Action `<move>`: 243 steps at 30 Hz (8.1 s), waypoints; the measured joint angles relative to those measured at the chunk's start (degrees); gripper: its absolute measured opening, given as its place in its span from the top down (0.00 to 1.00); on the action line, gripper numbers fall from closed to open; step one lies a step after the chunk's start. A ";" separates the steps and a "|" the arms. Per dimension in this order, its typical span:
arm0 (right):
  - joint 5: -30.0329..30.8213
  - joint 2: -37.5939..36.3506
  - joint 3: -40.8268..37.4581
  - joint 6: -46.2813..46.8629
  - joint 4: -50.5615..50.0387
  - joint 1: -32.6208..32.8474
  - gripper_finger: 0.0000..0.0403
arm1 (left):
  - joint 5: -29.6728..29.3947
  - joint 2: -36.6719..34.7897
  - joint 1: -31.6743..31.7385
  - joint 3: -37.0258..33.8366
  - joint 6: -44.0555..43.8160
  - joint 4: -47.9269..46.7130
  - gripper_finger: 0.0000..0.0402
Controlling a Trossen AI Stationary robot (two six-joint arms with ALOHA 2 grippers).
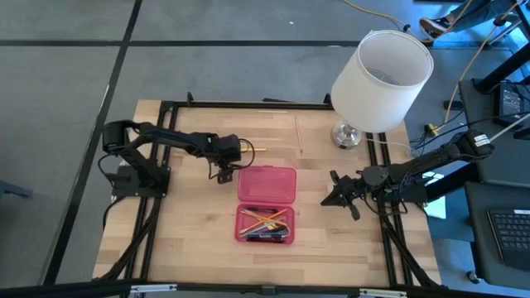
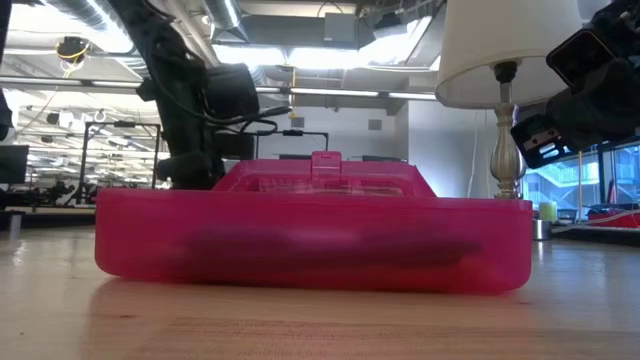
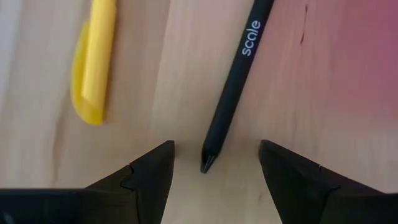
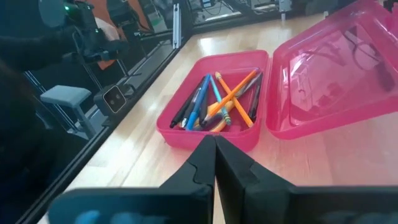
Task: Pick & place school supplies into a supply box
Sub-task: Put the black pen into the red supply box, then put the brown pencil into the red supply box
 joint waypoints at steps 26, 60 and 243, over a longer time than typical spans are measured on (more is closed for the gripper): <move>0.65 0.00 0.02 -1.46 -2.43 0.00 0.97 | -0.50 2.28 -0.56 0.05 0.05 0.46 0.88; 0.59 0.04 0.04 -1.29 -2.67 0.00 0.97 | -13.55 -18.39 -3.29 -0.32 -17.62 -14.98 0.95; 48.65 18.88 28.18 31.83 -40.59 -7.60 0.62 | 3.81 -45.62 -10.57 -28.67 -10.37 46.51 0.87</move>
